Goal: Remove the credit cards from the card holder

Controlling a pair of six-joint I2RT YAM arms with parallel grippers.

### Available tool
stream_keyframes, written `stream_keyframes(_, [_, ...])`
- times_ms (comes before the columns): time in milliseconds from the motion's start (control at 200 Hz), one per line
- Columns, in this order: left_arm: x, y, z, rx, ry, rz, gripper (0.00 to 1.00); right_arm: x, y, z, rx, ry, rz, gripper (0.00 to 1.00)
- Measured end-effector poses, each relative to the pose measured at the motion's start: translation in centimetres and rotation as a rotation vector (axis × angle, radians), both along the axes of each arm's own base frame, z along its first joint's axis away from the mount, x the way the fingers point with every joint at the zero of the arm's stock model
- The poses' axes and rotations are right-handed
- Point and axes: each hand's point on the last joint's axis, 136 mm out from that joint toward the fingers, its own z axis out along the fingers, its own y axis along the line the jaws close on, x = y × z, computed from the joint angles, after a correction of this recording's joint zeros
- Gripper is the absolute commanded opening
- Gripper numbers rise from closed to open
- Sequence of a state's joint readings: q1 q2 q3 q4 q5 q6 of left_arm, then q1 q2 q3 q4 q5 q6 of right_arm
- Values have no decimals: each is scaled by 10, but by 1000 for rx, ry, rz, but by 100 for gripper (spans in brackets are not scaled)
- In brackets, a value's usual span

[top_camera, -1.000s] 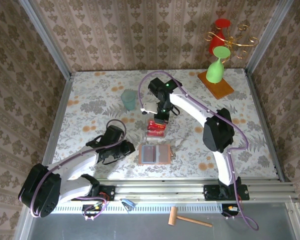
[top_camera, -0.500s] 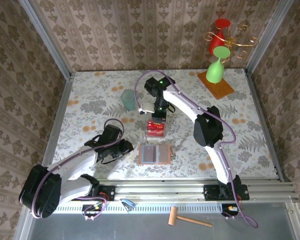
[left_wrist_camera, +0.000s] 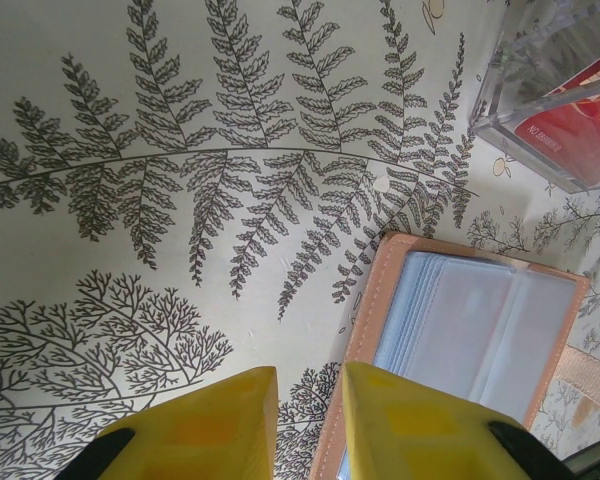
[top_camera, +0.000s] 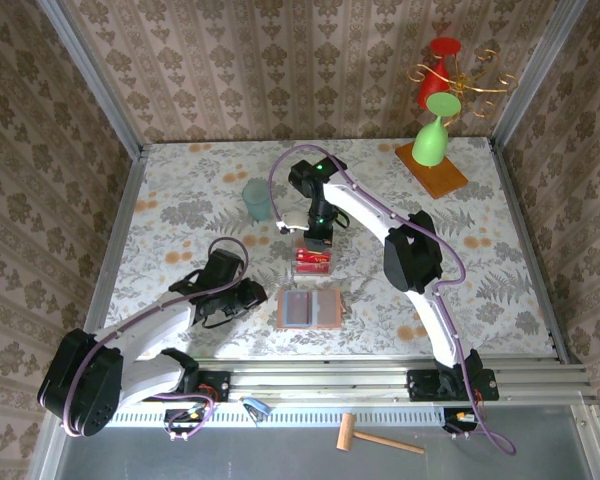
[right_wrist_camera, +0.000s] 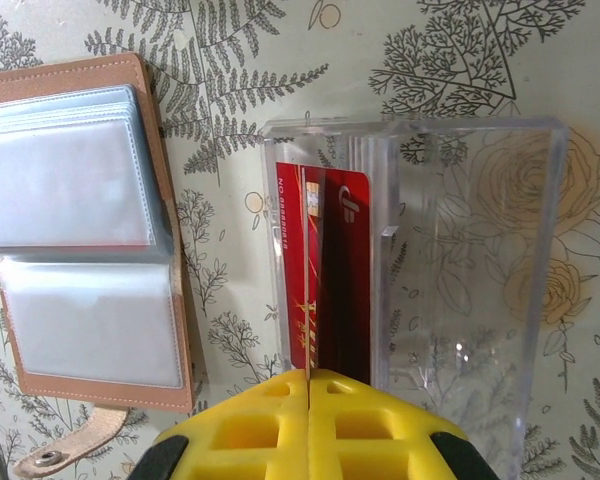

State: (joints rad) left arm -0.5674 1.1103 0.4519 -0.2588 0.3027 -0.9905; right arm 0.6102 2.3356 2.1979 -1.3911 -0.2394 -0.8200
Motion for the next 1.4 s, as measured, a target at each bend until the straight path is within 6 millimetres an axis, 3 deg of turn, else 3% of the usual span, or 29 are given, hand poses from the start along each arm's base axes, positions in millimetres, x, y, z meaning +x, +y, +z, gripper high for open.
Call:
stream_keyframes(375, [0, 0, 0, -3, 2, -1, 24, -4, 0, -16, -12, 39, 13, 8])
stream_keyframes(555, [-1, -1, -1, -5, 9, -6, 24, -4, 0, -16, -13, 40, 7, 19])
stream_keyframes(895, [-5, -2, -6, 1, 29, -31, 24, -5, -1, 8, 32, -23, -84, 29])
stream_keyframes(1105, [-2, -6, -6, -6, 24, -49, 24, 3, 2, 27, 113, -110, -319, 34])
stream_keyframes(1395, [2, -9, -3, -16, -1, -58, 24, -2, -3, 27, 228, -86, -809, 36])
